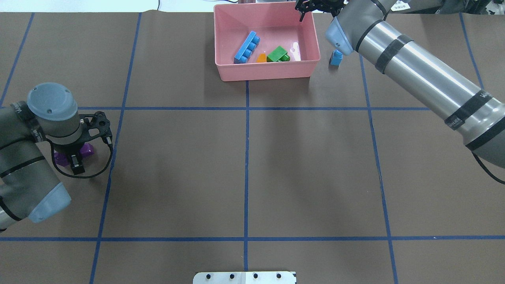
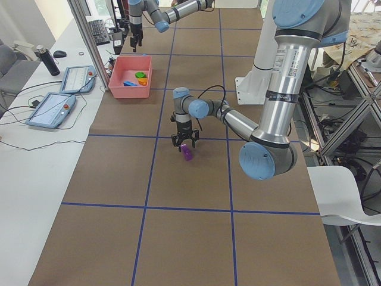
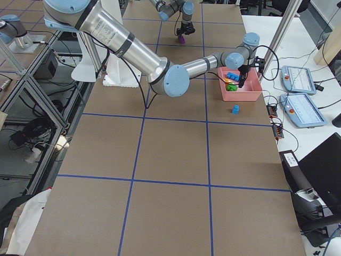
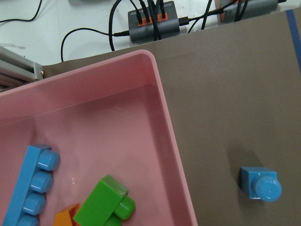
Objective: Put all blocks into box
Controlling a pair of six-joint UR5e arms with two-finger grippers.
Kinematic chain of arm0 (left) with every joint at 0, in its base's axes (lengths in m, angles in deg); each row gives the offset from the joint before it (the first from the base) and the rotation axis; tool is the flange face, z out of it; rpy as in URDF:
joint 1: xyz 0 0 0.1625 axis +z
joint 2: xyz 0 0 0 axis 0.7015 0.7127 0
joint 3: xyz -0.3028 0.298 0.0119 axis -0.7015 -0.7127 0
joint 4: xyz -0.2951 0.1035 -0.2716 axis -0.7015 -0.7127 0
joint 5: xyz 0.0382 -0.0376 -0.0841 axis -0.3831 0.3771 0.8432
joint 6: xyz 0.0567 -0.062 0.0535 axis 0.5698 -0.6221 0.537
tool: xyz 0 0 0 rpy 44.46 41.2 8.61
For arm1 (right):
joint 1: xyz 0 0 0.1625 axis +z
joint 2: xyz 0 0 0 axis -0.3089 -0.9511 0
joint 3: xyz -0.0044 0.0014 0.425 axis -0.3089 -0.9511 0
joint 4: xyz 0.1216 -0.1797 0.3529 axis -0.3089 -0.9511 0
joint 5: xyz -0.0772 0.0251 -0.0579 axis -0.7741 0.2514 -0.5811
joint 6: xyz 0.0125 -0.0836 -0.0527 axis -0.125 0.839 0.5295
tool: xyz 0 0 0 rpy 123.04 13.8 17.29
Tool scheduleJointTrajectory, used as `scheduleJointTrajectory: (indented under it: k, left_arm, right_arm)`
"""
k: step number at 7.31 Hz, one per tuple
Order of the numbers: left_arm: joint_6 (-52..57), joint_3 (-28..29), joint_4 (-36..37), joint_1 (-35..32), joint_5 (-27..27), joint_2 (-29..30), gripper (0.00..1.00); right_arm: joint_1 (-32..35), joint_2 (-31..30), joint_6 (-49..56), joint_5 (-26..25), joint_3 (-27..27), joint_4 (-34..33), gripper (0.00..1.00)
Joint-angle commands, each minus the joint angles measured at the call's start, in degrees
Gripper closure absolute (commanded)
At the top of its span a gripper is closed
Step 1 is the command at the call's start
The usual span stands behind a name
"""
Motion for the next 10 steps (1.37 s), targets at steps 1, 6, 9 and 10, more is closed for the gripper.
scheduleJointTrajectory:
  k: [1, 6, 9, 10]
  left_arm:
    - [-0.2, 0.24, 0.02, -0.03, 0.31, -0.08, 0.55]
    - [-1.42, -4.96, 10.51, -11.5, 3.45, 9.24, 1.0]
    - [-14.4, 4.94, 17.43, -13.47, 5.32, 29.31, 1.0]
    - [-15.22, 8.11, 17.43, -14.0, 5.32, 32.92, 1.0]
  right_arm:
    - [2.31, -0.57, 5.25, 0.19, -1.14, -0.34, 0.0]
    - [0.92, -3.38, 6.41, -0.33, -2.19, 0.28, 0.0]
    - [-0.49, -5.23, 6.76, -1.91, -5.7, 0.71, 0.0]
    - [-0.75, -5.06, 6.67, -2.09, -7.19, 2.2, 0.0]
